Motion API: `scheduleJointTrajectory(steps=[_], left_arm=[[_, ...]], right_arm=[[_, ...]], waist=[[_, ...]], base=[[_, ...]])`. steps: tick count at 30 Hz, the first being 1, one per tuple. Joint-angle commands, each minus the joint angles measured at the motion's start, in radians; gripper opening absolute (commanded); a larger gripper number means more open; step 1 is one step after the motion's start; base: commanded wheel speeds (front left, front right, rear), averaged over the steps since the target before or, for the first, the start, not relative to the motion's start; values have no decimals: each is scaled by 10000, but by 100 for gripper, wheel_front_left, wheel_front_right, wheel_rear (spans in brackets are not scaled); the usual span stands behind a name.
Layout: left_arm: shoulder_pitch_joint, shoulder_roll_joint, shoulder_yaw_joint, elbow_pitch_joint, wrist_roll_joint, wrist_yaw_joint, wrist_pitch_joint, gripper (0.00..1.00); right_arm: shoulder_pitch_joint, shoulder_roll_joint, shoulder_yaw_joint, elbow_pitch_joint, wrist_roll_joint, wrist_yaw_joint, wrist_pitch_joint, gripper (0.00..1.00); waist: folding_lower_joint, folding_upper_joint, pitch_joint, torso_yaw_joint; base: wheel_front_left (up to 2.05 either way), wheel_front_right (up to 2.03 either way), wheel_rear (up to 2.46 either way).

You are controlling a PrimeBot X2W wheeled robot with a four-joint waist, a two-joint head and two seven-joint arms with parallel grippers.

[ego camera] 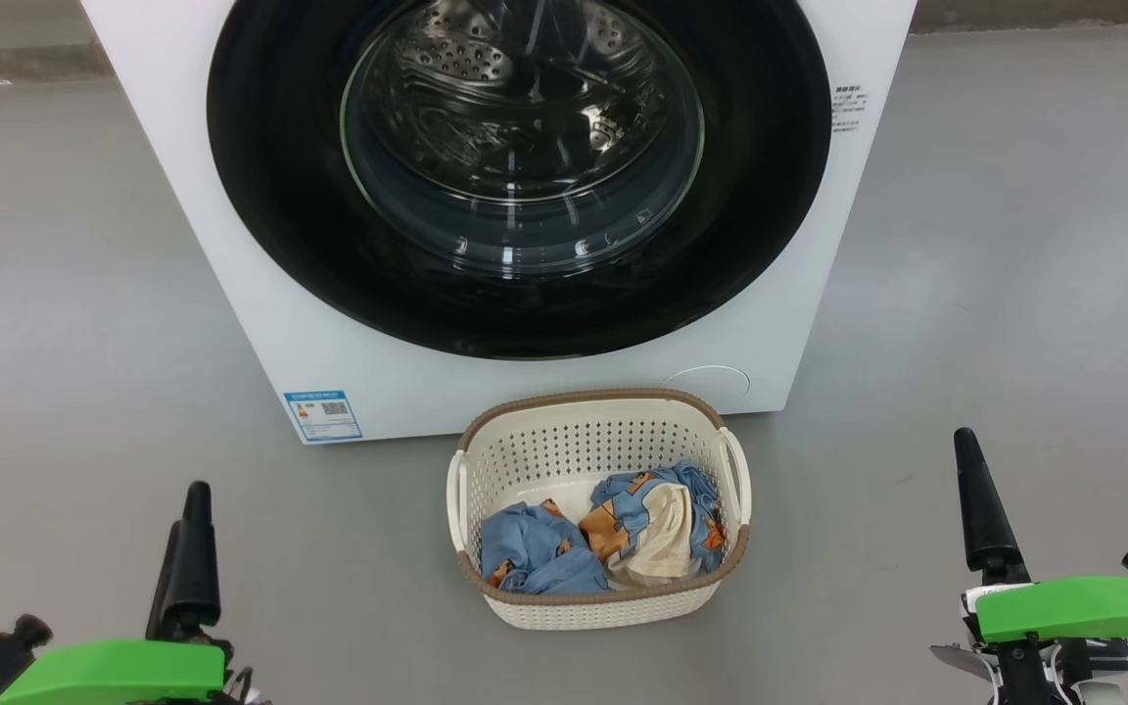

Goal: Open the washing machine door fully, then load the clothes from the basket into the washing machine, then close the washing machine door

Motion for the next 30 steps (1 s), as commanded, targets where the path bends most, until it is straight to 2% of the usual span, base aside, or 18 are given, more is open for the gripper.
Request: scheduleJointTrajectory(steps=[1,8,20,30], left_arm=[[-534,191,190,-395,377,-26,-137,100],[-547,209,95,-549,1673,-17,-343,100],[-587,240,-386,-826,4242,298,-696,100],[-637,266,-725,-778,6324,962,-990,100]], right_arm=[[-476,-103,169,-354,-381,11,-121,100],[-572,-111,279,-446,-1100,12,-326,100],[-730,-125,470,-564,-3307,13,-676,100],[-865,-137,624,-483,-4980,14,-968,100]], waist=[[-1,0,6,2],[-1,0,-3,9],[-1,0,-4,6],[-1,0,4,-8]], base=[[0,0,0],[0,0,0],[0,0,0],[0,0,0]])
